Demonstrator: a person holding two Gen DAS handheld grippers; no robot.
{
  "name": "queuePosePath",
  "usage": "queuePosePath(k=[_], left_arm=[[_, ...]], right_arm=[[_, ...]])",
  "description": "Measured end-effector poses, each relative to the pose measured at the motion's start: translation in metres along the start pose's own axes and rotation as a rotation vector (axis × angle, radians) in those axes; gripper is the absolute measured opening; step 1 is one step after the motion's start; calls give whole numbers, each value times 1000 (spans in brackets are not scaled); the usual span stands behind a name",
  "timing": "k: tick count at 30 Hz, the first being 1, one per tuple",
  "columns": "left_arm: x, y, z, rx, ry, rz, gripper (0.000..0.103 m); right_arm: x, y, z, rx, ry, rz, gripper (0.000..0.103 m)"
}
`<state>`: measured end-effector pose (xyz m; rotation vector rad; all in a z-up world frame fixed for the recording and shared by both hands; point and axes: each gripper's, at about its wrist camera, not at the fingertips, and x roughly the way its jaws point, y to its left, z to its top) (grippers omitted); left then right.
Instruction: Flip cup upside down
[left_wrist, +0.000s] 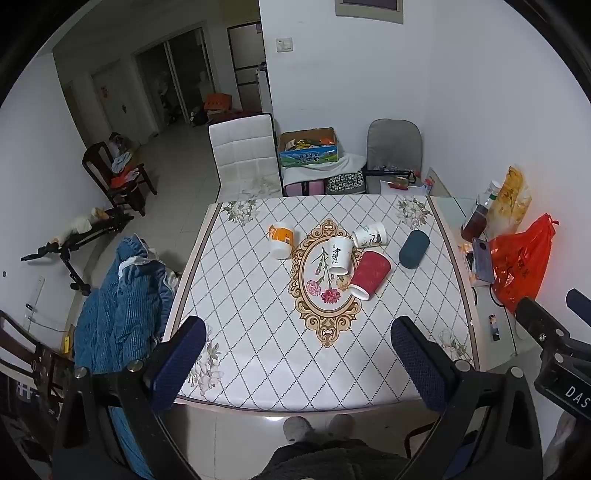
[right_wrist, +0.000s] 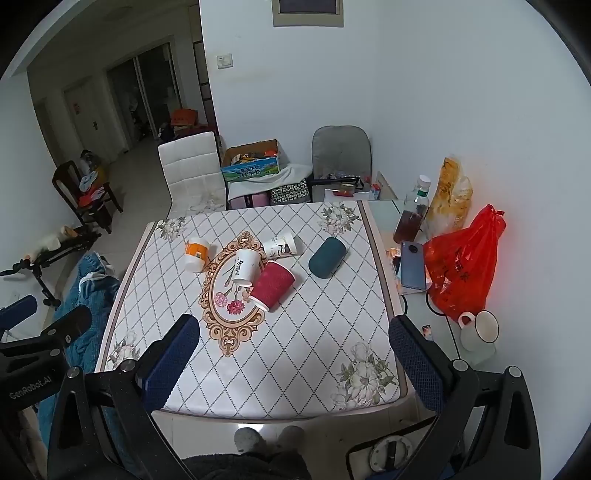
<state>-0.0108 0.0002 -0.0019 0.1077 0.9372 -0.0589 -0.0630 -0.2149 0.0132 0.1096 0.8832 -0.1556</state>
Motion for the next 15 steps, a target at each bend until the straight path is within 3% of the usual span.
queuePosePath(k=[15], left_arm=[[0,5,4,-17,-1,0,103]], right_arm=[[-4,9,4,-4,-2,5,103]])
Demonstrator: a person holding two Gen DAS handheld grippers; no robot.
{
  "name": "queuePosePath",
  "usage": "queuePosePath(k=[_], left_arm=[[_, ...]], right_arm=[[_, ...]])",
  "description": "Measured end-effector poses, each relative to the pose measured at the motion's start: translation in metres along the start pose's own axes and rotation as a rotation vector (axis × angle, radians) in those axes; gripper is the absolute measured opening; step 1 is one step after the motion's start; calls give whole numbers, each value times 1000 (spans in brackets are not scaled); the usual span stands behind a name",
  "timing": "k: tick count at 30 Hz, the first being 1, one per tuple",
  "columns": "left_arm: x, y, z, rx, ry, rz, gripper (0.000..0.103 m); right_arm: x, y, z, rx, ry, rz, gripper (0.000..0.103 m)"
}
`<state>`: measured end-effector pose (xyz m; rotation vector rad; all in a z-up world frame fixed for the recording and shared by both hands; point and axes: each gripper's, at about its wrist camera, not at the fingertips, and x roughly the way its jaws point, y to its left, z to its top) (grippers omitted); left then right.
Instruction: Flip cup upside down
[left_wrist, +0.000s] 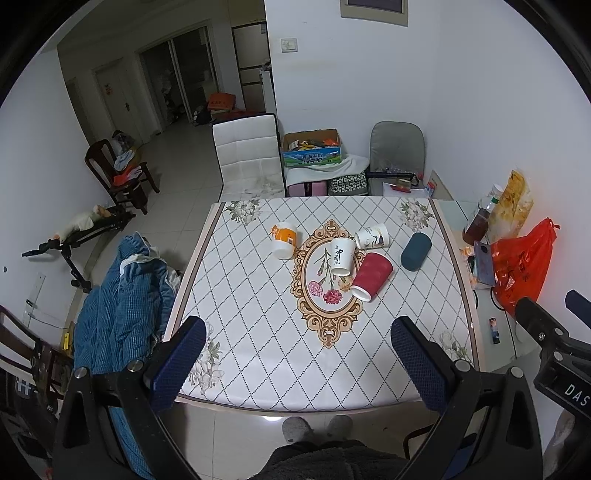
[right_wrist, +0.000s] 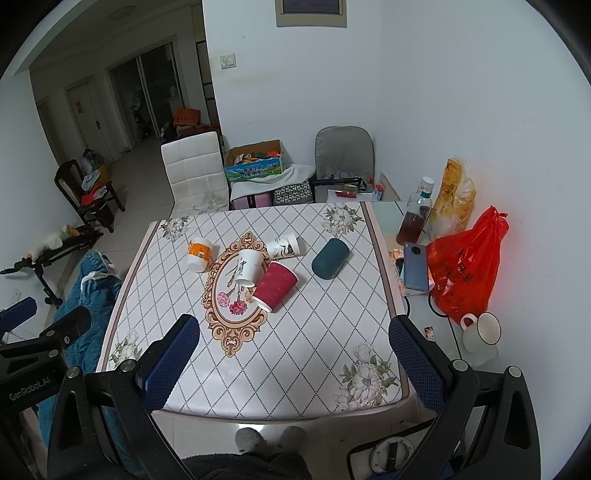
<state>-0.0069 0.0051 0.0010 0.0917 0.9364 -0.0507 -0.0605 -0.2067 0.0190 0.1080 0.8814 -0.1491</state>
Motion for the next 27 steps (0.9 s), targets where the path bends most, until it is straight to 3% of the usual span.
queuePosePath(k=[27], left_arm=[[-2,1,-2,-1,0,-8,103]], right_arm=[[1,6,7,-5,-3,8,103]])
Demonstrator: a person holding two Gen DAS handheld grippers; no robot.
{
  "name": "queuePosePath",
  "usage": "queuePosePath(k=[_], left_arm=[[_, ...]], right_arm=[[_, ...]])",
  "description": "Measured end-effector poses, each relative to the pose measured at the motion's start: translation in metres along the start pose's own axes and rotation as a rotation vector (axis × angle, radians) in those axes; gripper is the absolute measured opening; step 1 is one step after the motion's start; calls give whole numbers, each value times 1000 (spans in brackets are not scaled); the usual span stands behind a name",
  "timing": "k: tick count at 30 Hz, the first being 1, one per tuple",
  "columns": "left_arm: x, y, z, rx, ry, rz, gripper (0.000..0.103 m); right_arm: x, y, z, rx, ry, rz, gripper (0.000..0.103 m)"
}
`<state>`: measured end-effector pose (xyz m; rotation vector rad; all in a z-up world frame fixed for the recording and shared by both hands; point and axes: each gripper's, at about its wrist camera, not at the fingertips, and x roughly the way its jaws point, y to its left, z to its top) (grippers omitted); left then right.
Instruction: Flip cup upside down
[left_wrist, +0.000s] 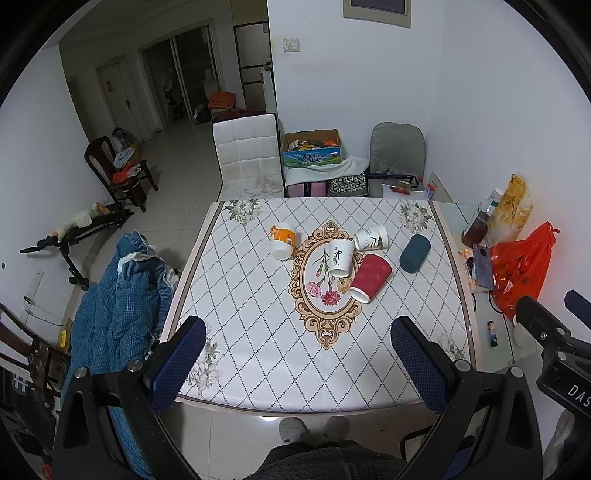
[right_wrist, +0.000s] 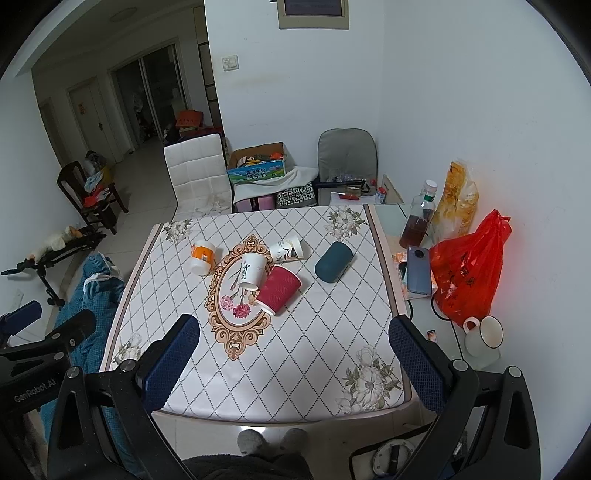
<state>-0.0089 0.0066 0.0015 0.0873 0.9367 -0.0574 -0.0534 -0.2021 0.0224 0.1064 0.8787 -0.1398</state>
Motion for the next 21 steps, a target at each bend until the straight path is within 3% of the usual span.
queuePosePath(k=[21], left_arm=[[0,2,-1,-4,-3,-2,103]], right_arm=[[-2,10,7,-4,-5,5,103]])
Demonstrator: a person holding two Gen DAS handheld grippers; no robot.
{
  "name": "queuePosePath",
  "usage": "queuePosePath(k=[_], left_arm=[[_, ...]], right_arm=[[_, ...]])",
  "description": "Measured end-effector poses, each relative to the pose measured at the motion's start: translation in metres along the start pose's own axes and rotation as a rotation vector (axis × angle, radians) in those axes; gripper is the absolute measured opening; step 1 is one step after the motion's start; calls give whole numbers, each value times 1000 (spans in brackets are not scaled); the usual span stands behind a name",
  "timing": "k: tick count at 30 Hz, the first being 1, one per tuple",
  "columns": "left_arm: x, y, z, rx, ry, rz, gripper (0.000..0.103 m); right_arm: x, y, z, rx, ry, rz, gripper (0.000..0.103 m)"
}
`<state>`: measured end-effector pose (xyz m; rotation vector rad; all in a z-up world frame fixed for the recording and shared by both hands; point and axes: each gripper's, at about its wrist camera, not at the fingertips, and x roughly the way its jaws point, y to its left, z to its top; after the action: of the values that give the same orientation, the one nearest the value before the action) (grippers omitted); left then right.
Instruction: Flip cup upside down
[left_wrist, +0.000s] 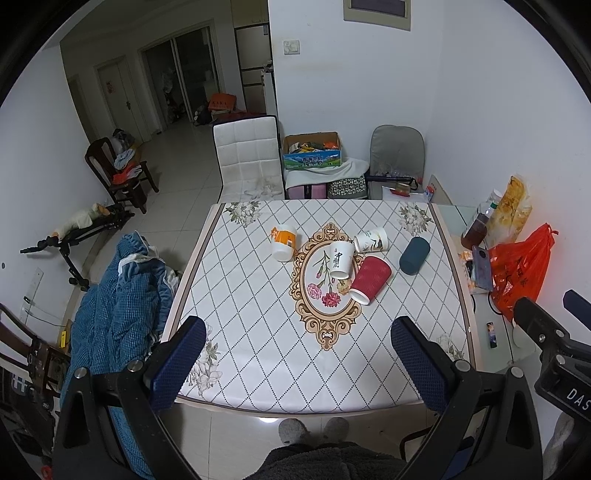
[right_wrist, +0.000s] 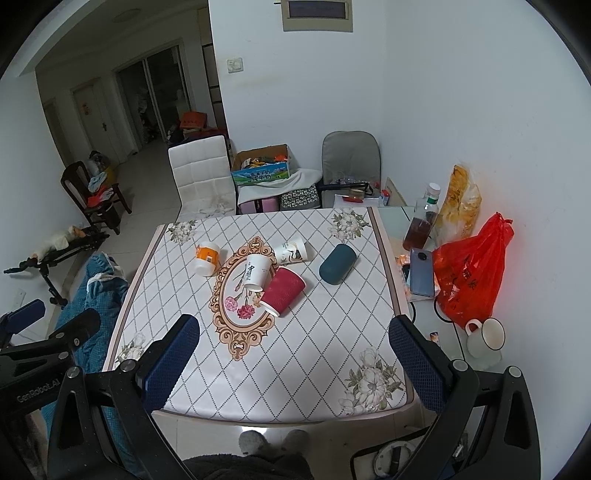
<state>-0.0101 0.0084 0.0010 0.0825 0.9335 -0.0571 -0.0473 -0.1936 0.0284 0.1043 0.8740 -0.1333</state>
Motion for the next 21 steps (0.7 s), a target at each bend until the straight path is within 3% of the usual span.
queuePosePath(k=[14,21], left_arm=[[5,-12,10,-4,11,0,103],[32,-20,10,-29,37,42,103]], right_arm=[[-6,1,2,7,1,18,103],[16,-11,-3,6,36,23,103]])
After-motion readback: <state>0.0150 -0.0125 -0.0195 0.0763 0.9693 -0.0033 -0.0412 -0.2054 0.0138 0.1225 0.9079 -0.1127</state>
